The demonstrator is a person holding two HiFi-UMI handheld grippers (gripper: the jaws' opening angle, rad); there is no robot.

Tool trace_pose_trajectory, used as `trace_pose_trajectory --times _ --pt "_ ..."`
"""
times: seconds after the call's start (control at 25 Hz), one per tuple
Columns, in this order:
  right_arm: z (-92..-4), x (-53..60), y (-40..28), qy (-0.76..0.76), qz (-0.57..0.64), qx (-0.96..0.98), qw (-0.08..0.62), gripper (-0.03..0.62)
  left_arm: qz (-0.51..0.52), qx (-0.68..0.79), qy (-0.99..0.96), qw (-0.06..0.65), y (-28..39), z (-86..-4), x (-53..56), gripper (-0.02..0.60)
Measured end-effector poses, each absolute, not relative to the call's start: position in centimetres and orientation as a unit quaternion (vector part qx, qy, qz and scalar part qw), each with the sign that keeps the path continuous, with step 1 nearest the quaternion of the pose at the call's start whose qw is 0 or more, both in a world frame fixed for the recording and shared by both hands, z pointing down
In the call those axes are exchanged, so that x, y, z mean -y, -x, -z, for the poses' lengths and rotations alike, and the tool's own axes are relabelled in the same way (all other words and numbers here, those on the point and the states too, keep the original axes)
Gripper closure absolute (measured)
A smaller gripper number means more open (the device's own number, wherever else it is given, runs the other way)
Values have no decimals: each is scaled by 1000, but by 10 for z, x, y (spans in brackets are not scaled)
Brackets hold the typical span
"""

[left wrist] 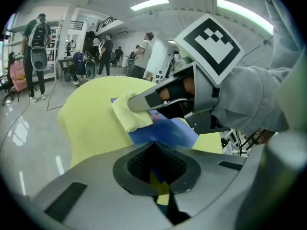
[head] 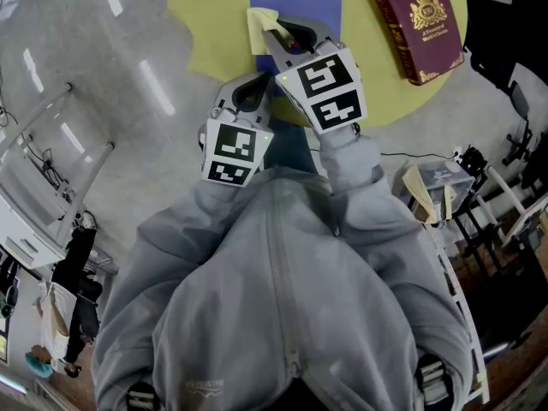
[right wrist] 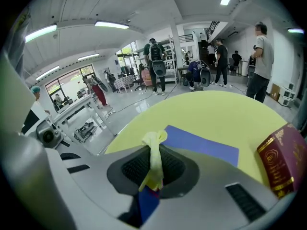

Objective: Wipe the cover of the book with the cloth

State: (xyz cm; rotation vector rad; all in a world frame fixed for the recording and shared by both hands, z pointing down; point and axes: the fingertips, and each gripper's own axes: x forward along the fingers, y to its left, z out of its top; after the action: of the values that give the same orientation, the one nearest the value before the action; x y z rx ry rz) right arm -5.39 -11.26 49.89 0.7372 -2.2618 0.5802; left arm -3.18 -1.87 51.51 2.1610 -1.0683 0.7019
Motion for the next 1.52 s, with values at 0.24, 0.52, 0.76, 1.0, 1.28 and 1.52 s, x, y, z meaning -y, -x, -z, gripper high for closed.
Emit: trace_pose_trajectory --times 0.24,0.52,0.76,1.0,1.28,1.52 --pt "-509 114 51 -288 -217 864 351 539 -266 404 -819 309 30 -516 21 563" --pt "-512 116 47 -291 -212 861 360 539 -266 404 -818 311 27 -517 22 563" --pt "-513 117 36 -301 -211 857 361 539 -267 405 -818 311 27 -517 21 563" --pt "-513 120 16 -319 -212 850 363 539 -267 405 -817 311 27 -517 21 563" --pt "-514 125 -10 -338 -211 840 368 539 -270 406 -816 311 26 -516 21 563" --pt "-515 128 -35 -356 -208 832 372 539 -272 406 -816 310 26 -517 22 563"
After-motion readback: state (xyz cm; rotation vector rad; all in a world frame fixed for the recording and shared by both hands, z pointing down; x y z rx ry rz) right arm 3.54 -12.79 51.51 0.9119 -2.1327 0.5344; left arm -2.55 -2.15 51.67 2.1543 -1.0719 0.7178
